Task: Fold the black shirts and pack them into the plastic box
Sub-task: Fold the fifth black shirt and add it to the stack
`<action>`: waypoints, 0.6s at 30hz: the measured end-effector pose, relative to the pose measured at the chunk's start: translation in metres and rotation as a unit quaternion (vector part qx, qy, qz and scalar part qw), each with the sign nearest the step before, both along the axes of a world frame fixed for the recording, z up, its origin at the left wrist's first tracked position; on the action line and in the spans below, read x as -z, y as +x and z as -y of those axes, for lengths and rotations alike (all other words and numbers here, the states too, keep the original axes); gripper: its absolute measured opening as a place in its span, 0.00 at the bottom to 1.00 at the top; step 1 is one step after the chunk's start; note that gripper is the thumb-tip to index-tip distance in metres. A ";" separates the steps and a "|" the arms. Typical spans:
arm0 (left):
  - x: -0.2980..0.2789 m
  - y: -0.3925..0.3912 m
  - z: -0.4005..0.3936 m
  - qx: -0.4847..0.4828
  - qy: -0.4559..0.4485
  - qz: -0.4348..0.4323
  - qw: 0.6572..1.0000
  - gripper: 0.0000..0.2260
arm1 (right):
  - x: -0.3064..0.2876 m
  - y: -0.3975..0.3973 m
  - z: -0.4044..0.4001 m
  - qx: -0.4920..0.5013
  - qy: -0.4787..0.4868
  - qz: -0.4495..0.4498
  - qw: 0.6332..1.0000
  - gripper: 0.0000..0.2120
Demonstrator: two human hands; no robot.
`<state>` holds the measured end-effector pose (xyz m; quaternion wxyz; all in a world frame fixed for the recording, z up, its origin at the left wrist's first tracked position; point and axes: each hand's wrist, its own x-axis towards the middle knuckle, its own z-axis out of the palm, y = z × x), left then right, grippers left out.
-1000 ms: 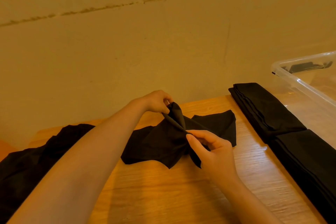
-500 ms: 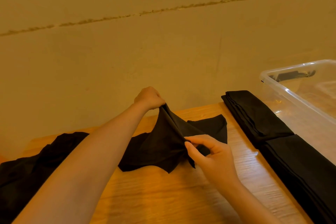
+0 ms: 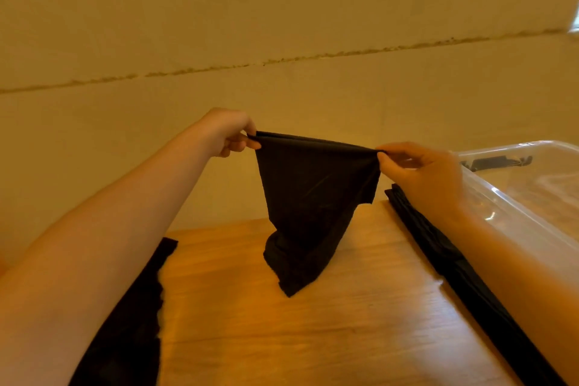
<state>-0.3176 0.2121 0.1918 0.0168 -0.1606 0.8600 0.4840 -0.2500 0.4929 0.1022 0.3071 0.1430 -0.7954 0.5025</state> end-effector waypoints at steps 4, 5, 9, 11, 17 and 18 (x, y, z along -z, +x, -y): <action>-0.035 0.019 0.008 0.003 0.054 -0.019 0.998 0.09 | -0.042 -0.018 -0.008 0.009 0.039 -0.026 0.999 0.06; -0.042 0.023 0.010 0.002 0.066 -0.027 0.997 0.08 | -0.050 -0.021 -0.008 0.013 0.043 -0.032 0.998 0.05; -0.060 0.034 0.013 -0.004 0.101 -0.061 0.993 0.03 | -0.075 -0.030 -0.007 0.017 0.058 -0.046 0.997 0.05; -0.065 0.039 0.014 -0.008 0.113 -0.074 0.991 0.02 | -0.082 -0.033 -0.005 0.018 0.060 -0.043 0.997 0.05; -0.071 0.049 0.023 -0.008 0.125 -0.081 0.989 0.02 | -0.099 -0.033 -0.006 -0.039 0.027 0.014 0.999 0.04; -0.072 0.051 0.025 0.000 0.125 -0.075 0.989 0.02 | -0.102 -0.033 -0.006 -0.050 0.031 0.026 0.998 0.05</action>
